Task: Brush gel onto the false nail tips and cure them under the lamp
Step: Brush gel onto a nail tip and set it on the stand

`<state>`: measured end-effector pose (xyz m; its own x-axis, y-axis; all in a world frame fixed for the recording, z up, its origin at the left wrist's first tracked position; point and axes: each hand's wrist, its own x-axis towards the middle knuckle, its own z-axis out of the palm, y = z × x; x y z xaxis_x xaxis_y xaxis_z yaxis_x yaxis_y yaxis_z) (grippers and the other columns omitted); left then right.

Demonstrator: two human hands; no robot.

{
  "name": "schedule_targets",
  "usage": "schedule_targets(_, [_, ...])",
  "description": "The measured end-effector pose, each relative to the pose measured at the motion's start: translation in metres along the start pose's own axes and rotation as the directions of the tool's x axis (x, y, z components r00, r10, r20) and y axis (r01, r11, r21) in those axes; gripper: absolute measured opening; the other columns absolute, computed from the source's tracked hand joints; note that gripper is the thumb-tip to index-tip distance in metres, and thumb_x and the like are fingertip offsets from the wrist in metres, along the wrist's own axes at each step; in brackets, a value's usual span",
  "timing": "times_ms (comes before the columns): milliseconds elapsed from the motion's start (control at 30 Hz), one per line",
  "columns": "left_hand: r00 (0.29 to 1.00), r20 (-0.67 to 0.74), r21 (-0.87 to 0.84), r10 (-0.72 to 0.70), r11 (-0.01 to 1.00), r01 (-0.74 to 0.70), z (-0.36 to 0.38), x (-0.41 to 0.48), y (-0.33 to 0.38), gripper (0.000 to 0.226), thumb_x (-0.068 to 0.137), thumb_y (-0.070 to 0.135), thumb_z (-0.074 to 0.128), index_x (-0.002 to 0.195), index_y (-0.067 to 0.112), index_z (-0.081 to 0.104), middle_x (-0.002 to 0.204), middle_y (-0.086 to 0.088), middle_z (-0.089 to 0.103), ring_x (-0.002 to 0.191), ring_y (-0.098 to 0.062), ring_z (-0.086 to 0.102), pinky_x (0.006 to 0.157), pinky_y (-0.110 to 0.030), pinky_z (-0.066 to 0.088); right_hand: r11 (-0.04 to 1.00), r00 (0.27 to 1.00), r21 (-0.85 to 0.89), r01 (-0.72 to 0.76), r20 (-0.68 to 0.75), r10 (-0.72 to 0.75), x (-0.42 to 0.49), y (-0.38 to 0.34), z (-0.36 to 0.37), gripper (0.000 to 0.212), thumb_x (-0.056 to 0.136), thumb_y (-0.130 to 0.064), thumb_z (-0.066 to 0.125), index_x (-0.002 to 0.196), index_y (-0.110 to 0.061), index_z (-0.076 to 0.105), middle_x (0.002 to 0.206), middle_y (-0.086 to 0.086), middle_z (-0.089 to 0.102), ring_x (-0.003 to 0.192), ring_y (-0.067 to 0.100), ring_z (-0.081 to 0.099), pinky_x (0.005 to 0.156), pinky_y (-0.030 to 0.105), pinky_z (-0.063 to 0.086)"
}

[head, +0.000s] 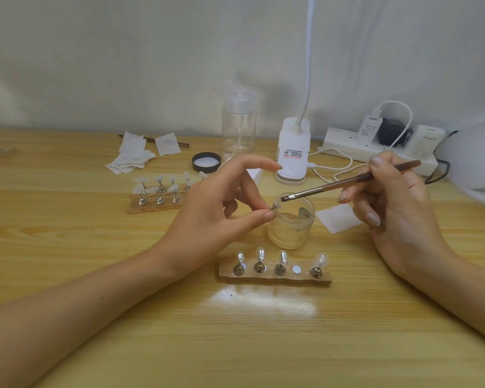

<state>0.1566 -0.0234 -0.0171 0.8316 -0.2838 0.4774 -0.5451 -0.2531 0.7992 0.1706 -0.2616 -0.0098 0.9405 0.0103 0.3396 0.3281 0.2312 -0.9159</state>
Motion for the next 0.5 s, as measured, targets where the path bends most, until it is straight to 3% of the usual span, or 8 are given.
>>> schedule_targets(167, [0.999, -0.02, 0.057, 0.042, 0.998, -0.041, 0.0002, -0.0008, 0.0006, 0.044, 0.087, 0.016, 0.073, 0.126, 0.031, 0.058, 0.08, 0.008, 0.067, 0.085, -0.021, 0.066, 0.058, -0.036, 0.04, 0.997, 1.0, -0.075, -0.023, 0.002, 0.023, -0.0009, 0.001, 0.0019, 0.025, 0.095, -0.034, 0.055, 0.08, -0.017, 0.046, 0.065, 0.008, 0.069, 0.037, 0.01, 0.031, 0.041, 0.017, 0.027])
schedule_targets(367, [0.995, -0.034, 0.146, 0.099, 0.985, -0.093, 0.0006, -0.002, 0.0018, 0.047, 0.089, 0.011, 0.075, 0.13, 0.024, 0.058, 0.083, 0.008, 0.071, 0.088, -0.006, 0.067, 0.071, -0.009, 0.037, 1.0, 1.0, 0.002, 0.01, 0.002, -0.01, -0.0009, -0.0005, 0.0015, 0.026, 0.101, -0.025, 0.048, 0.075, -0.021, 0.046, 0.062, 0.006, 0.068, 0.037, 0.008, 0.034, 0.044, 0.016, 0.034])
schedule_targets(433, [0.994, -0.04, 0.131, 0.101, 0.987, -0.095, 0.0008, -0.0017, 0.0029, 0.047, 0.089, 0.011, 0.075, 0.13, 0.026, 0.058, 0.082, 0.008, 0.071, 0.087, -0.006, 0.066, 0.066, -0.014, 0.037, 1.0, 0.999, -0.01, 0.016, 0.042, -0.015, -0.0014, -0.0007, 0.003, 0.023, 0.098, -0.029, 0.05, 0.077, -0.02, 0.045, 0.064, 0.007, 0.069, 0.038, 0.008, 0.036, 0.043, 0.016, 0.034])
schedule_targets(500, [0.994, -0.046, 0.101, 0.095, 0.991, -0.09, 0.001, -0.0012, 0.0036, 0.047, 0.088, 0.013, 0.074, 0.129, 0.029, 0.057, 0.083, 0.007, 0.071, 0.085, -0.01, 0.066, 0.06, -0.029, 0.039, 0.999, 0.999, -0.049, 0.001, 0.038, 0.001, -0.0017, 0.0001, 0.0039, 0.024, 0.097, -0.031, 0.053, 0.079, -0.017, 0.045, 0.064, 0.007, 0.069, 0.038, 0.009, 0.035, 0.042, 0.016, 0.032])
